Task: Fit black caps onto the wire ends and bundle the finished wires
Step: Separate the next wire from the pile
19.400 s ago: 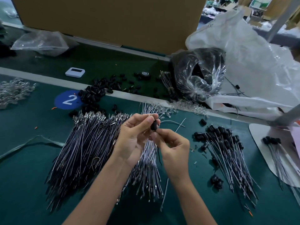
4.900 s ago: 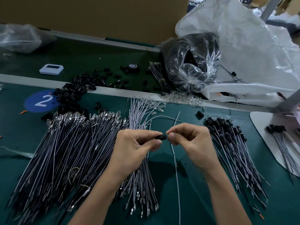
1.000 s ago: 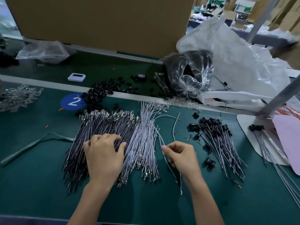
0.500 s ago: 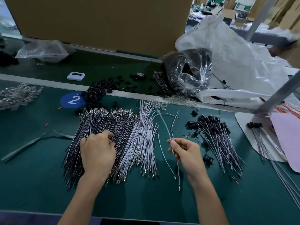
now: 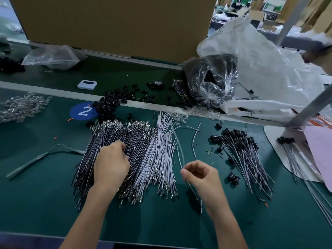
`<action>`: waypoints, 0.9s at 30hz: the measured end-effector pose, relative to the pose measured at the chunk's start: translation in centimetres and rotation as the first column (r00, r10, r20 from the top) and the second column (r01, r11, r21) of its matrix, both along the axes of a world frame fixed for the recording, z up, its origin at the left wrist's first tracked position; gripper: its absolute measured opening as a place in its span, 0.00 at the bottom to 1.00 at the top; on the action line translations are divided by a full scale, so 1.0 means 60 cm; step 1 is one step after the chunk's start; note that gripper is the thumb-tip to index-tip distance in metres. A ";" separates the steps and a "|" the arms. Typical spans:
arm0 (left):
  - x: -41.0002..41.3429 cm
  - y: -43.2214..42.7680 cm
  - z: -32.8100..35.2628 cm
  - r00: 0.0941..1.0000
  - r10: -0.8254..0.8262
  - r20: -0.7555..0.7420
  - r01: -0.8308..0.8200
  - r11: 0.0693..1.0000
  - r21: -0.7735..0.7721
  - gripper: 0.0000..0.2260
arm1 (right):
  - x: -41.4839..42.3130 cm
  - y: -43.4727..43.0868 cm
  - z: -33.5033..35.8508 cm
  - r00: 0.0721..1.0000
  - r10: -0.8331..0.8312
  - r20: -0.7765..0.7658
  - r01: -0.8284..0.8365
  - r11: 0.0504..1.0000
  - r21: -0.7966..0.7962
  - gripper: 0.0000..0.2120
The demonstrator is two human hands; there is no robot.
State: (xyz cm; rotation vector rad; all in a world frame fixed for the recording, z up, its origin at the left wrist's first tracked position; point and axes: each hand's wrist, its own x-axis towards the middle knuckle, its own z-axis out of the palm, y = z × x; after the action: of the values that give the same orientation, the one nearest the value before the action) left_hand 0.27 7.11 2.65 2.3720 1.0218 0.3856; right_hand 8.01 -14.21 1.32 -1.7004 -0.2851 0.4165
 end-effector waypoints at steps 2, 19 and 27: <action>0.004 0.006 -0.001 1.000 0.012 -0.028 -0.012 1.000 0.002 0.12 | -0.004 0.003 -0.003 1.000 0.016 -0.016 -0.016 1.000 0.001 0.05; 0.021 0.009 -0.004 1.000 -0.013 -0.006 0.013 1.000 0.009 0.06 | -0.017 0.006 0.005 0.996 0.086 0.007 -0.086 0.996 -0.021 0.03; 0.011 0.007 -0.011 1.000 0.011 0.016 -0.013 0.994 0.112 0.01 | -0.018 0.001 0.012 0.997 0.077 0.016 -0.077 0.997 -0.006 0.03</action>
State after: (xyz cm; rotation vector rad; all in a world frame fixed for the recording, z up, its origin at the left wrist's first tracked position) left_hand 0.92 7.52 1.97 2.4597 1.0325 0.4763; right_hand 6.94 -14.13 2.01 -1.7024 -0.3622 0.4608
